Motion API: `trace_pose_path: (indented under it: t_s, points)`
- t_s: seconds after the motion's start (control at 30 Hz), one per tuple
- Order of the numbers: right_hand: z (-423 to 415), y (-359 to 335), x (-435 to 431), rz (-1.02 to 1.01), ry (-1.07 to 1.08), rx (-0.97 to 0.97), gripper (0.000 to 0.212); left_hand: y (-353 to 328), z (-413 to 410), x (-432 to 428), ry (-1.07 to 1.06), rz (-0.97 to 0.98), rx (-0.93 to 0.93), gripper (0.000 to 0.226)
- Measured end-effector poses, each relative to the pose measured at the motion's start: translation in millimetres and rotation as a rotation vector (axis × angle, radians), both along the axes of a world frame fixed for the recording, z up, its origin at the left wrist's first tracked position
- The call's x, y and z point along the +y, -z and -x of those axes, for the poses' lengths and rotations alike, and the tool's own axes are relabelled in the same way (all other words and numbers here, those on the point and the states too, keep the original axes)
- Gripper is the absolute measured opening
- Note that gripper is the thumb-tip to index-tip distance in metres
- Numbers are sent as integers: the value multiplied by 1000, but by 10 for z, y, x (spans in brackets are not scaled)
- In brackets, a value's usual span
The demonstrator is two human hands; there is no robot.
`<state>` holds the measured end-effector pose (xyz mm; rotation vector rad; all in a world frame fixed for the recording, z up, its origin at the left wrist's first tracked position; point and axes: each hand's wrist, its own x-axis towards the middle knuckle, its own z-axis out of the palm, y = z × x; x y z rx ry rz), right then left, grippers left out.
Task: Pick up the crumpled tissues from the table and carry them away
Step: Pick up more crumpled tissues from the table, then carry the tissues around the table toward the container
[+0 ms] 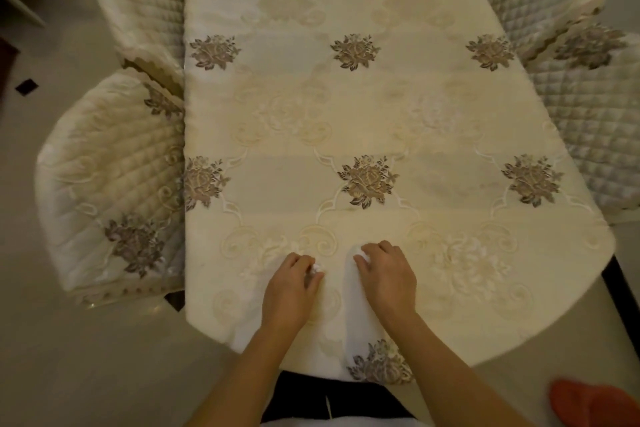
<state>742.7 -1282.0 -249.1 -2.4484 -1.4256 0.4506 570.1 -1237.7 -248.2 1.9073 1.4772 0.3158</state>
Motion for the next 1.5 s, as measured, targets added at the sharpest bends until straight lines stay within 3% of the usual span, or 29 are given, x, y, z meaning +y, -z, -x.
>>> trace_pose_path:
  t_s: [0.17, 0.23, 0.43, 0.63, 0.83, 1.1, 1.5]
  points:
    - [-137, -158, 6, -36, 183, 500, 9, -182, -39, 23, -99, 126, -167, 4]
    - [-156, -295, -18, -95, 275, 643, 3, -338, -78, 22, -175, 164, -267, 8]
    - [-170, -767, -45, -305, 391, 893, 7, -844, -193, 16, -301, 211, -561, 6]
    - [-128, -1218, 149, -413, 259, 926, 7, -1204, -123, -37, -430, 169, -736, 5]
    - [95, -1400, 286, -424, 84, 951, 10, -1401, 210, -257, -566, 95, -756, 8]
    - [656, -1302, 91, -303, -214, 990, 16, -1395, 773, -782, -933, -19, -732, 6]
    - [1851, -1348, -44, -133, -526, 1055, 13, -1581, 1710, -1512, -1257, -254, -767, 11]
